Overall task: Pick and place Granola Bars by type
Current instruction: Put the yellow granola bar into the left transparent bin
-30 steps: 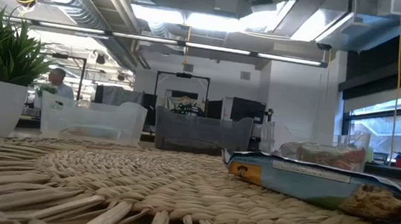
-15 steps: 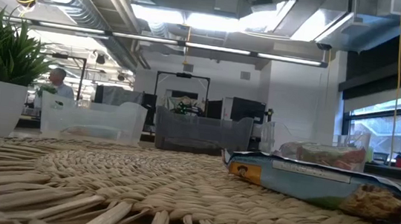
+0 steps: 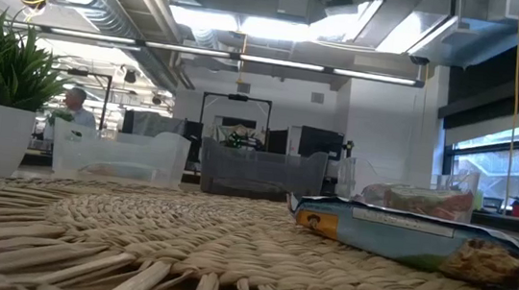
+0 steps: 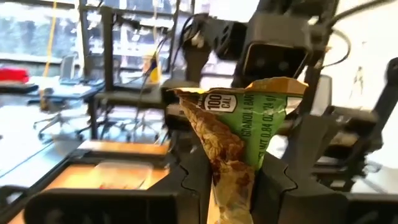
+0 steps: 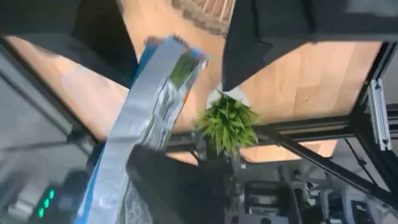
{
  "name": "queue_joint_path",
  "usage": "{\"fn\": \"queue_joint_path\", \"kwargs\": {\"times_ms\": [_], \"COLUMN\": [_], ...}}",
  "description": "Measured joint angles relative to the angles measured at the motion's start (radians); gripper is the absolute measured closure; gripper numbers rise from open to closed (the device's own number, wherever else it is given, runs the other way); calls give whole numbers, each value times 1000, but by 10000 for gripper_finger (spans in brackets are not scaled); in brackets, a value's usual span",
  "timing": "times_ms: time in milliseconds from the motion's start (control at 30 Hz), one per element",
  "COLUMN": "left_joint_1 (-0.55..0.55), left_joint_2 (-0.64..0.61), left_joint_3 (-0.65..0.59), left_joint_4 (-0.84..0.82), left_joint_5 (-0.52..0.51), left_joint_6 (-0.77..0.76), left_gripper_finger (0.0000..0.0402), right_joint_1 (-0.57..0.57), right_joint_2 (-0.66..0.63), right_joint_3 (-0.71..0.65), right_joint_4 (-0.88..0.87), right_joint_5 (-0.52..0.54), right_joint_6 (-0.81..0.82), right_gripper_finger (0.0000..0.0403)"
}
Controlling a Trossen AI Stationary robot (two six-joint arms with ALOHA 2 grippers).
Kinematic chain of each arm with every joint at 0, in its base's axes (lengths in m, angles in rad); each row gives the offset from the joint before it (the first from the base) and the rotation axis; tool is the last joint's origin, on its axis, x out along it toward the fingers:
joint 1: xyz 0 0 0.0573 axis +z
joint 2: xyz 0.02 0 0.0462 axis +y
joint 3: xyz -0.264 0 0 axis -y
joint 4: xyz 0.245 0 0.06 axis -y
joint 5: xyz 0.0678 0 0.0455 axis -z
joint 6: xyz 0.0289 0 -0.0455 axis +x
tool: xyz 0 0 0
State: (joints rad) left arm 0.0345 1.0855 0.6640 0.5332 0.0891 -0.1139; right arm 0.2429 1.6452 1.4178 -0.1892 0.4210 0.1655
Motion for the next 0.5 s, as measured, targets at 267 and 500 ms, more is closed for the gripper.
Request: {"fn": "queue_joint_path", "kwargs": {"times_ms": [267,500], "left_joint_1": [107,207], "left_joint_2": [-122,-119], "left_joint_3": [62,106], "left_joint_4": [-495,-920], "left_joint_5": [-43,-275], "left_joint_6": [38,156], "left_gripper_finger": [330,334], "right_joint_1": [1,2], "right_joint_2": [-10,-10], "right_joint_3": [0,0], "right_joint_4": [-243,-412], "right_joint_5": [-23,-172], "right_joint_6": [182,362], "right_gripper_finger": [129,128]}}
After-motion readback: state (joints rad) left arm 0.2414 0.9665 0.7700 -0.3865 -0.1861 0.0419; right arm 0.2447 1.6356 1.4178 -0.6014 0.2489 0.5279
